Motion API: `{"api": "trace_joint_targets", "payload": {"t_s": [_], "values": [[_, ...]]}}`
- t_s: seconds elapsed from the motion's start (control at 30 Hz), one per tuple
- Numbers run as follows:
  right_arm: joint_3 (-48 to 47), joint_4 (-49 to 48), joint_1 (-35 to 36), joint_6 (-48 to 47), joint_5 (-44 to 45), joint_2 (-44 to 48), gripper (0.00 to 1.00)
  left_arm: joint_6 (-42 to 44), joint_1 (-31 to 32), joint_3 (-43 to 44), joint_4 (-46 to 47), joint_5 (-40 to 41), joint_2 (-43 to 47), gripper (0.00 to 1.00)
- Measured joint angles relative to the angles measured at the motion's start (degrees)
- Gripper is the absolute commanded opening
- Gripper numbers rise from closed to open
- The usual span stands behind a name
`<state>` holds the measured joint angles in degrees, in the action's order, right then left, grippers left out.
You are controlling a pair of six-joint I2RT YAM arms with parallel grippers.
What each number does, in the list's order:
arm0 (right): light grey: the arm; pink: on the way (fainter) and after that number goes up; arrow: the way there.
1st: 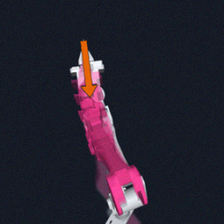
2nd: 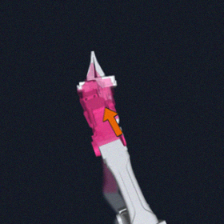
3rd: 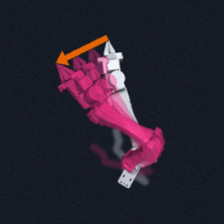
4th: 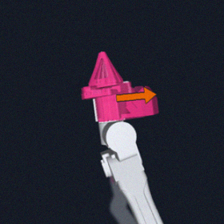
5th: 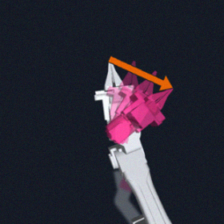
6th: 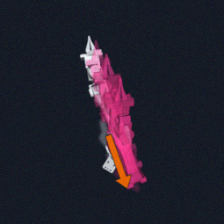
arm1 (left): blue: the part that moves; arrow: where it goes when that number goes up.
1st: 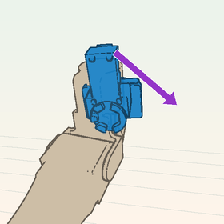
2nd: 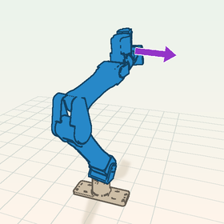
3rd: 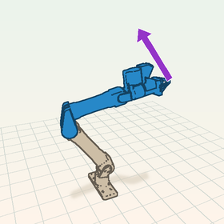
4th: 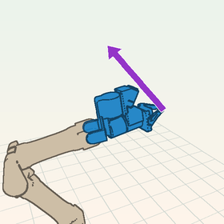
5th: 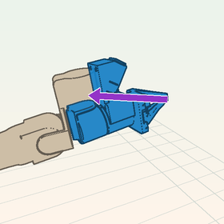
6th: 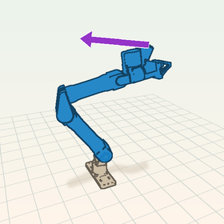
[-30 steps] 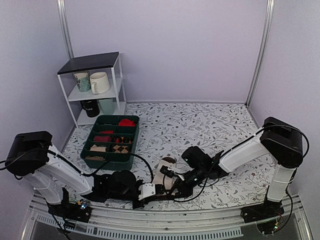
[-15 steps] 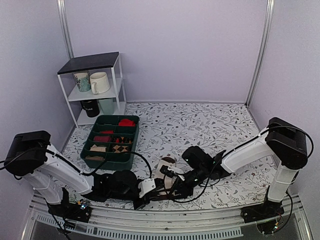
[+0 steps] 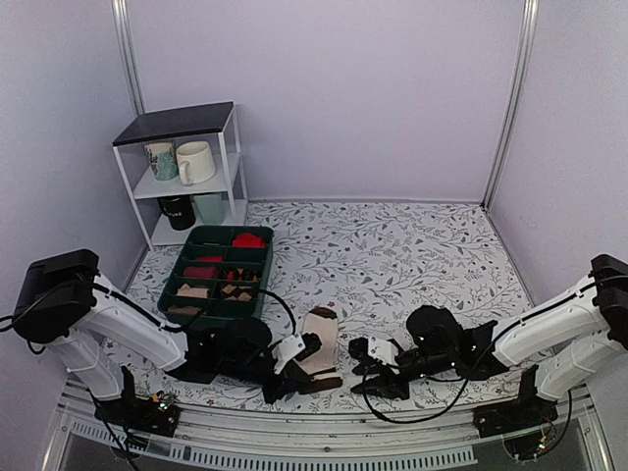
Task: Roll the socks
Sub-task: Roll the sock at the center of the board.
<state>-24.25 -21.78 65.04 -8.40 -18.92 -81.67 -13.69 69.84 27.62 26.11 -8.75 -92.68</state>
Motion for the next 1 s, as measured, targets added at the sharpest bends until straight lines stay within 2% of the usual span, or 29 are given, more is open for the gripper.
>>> {"api": "trace_joint_targets", "payload": {"t_s": [0.17,0.27,0.73,0.9,1.0], "values": [[0.11,-4.5,4.66,-7.06,4.52,-0.31,0.41,-0.72,-2.01,0.74,-0.68,-4.68,-0.72,0.0],[-1.86,-5.49,6.47,-10.93,7.34,-3.67,0.41,-0.98,-2.47,0.76,-0.87,-5.81,-0.79,0.0],[-7.28,-5.57,7.21,-20.46,11.74,-12.72,0.41,-1.62,-2.78,0.04,-0.81,-7.08,-0.59,0.0],[-8.72,-5.35,7.23,-21.35,11.72,-14.91,0.39,-1.62,-2.8,-0.22,-0.44,-7.34,-0.57,0.0],[-9.53,-4.72,7.23,-21.31,11.72,-16.26,0.31,-1.62,-2.8,-0.35,-0.22,-7.56,-0.55,0.0]]}}
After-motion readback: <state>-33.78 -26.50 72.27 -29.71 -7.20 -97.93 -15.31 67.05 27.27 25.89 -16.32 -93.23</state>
